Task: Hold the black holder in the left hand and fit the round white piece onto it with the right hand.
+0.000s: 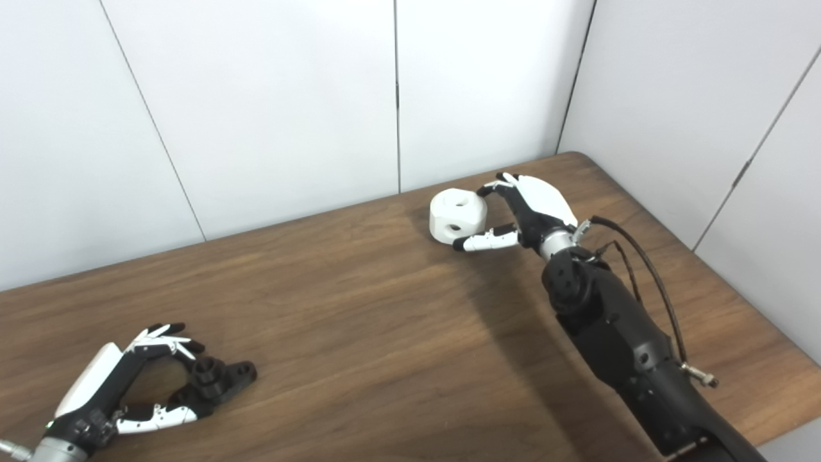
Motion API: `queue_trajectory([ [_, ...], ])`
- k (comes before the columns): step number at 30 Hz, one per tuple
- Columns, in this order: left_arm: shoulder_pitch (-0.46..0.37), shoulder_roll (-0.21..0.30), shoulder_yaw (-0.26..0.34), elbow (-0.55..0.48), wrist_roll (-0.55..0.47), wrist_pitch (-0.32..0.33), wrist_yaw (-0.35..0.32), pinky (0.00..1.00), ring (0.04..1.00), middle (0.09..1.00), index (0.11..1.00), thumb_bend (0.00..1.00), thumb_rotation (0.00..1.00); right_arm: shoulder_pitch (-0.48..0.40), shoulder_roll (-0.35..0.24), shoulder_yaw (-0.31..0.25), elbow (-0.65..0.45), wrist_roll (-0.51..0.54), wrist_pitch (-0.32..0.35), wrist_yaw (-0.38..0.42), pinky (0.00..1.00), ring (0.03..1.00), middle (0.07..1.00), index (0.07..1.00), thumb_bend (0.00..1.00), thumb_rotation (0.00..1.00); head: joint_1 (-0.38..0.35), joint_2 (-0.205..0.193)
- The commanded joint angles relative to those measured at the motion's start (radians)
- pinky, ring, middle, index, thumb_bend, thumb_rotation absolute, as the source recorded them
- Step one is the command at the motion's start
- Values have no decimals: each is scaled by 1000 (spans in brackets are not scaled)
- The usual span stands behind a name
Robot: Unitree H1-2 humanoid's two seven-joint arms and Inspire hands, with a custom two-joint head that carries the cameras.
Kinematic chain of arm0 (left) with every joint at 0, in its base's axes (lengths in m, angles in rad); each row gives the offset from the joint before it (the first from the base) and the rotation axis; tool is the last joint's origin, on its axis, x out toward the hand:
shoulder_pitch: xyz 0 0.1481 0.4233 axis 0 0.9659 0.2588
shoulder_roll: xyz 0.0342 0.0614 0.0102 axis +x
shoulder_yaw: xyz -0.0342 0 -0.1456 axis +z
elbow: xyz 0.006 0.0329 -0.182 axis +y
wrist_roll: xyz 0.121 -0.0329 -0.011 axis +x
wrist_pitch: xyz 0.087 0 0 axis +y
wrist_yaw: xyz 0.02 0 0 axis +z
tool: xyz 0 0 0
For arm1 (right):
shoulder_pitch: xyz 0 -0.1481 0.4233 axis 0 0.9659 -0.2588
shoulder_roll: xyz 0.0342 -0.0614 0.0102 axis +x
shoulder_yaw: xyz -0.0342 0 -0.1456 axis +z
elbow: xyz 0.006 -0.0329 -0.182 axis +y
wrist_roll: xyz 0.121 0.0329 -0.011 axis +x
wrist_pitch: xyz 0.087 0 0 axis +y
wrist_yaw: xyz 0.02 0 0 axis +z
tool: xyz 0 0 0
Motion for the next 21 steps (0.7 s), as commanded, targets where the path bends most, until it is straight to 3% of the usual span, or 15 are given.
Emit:
queue_trajectory([
  [1,-21,19,10,-32,-4,-4,2,1000,918,723,482,519,42,-46,-31,-3,-11,-19,-31,-19,1000,1000,963,794,968,541,0,1],
  [21,-13,25,9,-31,-8,-11,1,1000,920,722,482,519,42,-66,-10,-23,12,-23,-42,-107,1000,1000,960,811,939,523,-2,-4],
])
